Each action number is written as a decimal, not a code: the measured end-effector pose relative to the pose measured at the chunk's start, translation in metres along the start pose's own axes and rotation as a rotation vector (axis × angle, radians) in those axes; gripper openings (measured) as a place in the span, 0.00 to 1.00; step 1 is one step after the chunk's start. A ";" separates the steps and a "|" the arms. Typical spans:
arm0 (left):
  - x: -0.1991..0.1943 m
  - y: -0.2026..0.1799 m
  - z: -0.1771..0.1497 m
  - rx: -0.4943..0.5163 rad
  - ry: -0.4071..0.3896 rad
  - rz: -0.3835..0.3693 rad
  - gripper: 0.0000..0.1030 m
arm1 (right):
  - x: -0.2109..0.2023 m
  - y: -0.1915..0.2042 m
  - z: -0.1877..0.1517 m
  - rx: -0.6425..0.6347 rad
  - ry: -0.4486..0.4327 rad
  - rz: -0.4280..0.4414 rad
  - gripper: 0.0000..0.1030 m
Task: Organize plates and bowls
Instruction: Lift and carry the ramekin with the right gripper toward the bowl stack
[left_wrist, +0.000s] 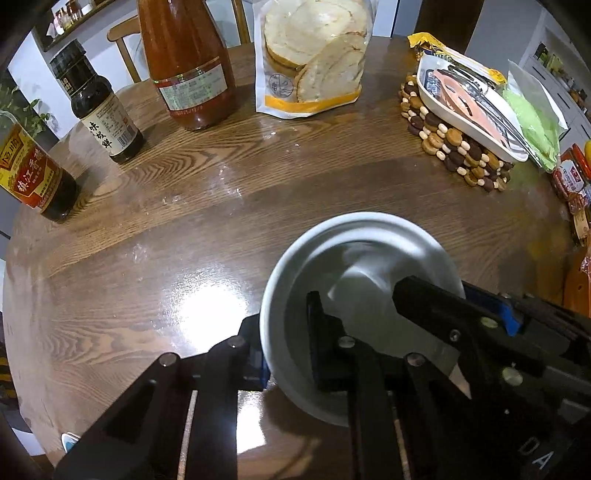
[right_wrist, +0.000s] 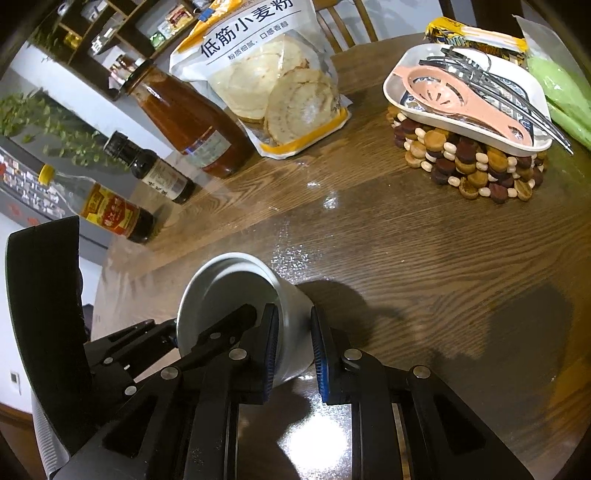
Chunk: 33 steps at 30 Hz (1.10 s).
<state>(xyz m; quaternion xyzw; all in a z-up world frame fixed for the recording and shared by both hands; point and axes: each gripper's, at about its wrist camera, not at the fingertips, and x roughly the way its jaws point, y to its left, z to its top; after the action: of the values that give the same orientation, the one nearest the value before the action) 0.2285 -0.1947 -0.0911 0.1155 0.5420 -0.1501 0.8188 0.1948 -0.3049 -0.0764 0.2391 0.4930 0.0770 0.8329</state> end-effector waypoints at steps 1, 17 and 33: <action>-0.001 0.000 0.000 0.000 -0.002 0.000 0.14 | -0.001 0.000 -0.001 0.000 -0.002 -0.001 0.19; -0.024 -0.023 -0.010 0.062 -0.057 0.010 0.16 | -0.028 -0.008 -0.015 0.036 -0.063 -0.016 0.17; -0.090 -0.037 -0.031 0.114 -0.191 0.003 0.16 | -0.096 0.016 -0.045 0.007 -0.180 -0.025 0.17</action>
<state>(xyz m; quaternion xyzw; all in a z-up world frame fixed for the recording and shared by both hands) 0.1555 -0.2075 -0.0206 0.1479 0.4518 -0.1899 0.8590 0.1096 -0.3111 -0.0118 0.2420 0.4195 0.0431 0.8738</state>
